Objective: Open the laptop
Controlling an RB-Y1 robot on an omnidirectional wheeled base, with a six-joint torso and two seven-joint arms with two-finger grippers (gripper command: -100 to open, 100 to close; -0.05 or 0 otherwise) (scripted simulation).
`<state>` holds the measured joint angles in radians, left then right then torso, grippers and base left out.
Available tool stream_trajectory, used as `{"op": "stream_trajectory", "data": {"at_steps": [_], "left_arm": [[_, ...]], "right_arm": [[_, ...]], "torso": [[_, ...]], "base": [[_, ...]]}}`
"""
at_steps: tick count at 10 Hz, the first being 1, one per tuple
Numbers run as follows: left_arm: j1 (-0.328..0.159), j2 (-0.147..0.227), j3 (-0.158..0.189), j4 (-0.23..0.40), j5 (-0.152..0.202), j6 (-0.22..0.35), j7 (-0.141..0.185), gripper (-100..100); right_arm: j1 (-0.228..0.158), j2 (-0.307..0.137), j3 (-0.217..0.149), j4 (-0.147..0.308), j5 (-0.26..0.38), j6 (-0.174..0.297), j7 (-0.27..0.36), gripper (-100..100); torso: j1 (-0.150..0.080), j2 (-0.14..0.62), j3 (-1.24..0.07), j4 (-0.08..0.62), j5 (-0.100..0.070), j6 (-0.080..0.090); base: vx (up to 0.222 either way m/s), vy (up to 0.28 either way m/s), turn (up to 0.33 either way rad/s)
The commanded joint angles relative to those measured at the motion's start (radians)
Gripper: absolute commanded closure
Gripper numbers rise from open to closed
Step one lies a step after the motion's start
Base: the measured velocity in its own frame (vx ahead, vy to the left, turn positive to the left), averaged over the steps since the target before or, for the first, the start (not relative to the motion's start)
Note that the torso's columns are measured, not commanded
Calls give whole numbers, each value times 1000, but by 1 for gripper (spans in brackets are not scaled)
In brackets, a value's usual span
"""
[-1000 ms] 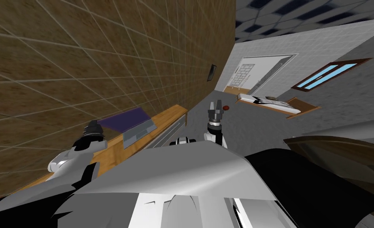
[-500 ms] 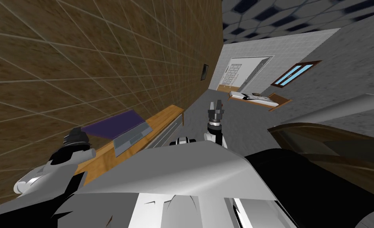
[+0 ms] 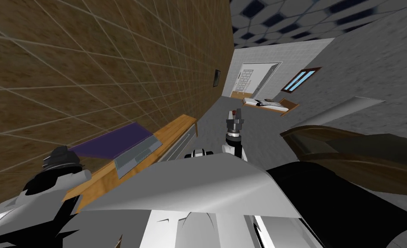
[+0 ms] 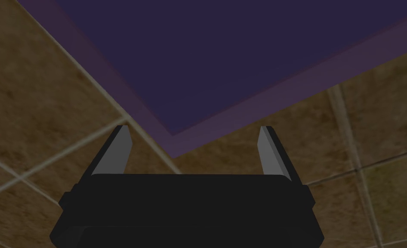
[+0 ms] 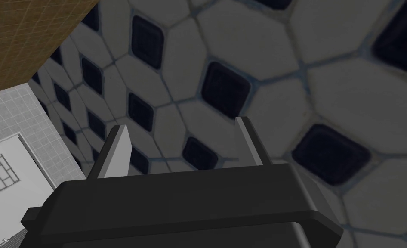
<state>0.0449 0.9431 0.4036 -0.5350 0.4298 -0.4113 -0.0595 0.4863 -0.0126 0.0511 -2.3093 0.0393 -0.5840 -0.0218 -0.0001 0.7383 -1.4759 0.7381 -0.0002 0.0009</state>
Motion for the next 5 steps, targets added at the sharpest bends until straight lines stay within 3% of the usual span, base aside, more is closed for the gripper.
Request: {"op": "stream_trajectory", "data": {"at_steps": [1,2,5], "left_arm": [[62,-12,38,-68,73,25,-38,-100],[104,8,41,-57,109,14,-62,-100],[149,27,45,-46,205,3,-85,-100]], "right_arm": [[0,0,0,0,0,0,0,0],[0,0,0,0,0,0,0,0],[0,0,0,0,0,0,0,0]], "torso": [[0,0,0,0,0,-2],[0,-1,0,0,0,-2],[0,0,0,0,0,0]], "base": [[-8,-1,36],[-19,-7,-269],[-23,-4,-184]]}}
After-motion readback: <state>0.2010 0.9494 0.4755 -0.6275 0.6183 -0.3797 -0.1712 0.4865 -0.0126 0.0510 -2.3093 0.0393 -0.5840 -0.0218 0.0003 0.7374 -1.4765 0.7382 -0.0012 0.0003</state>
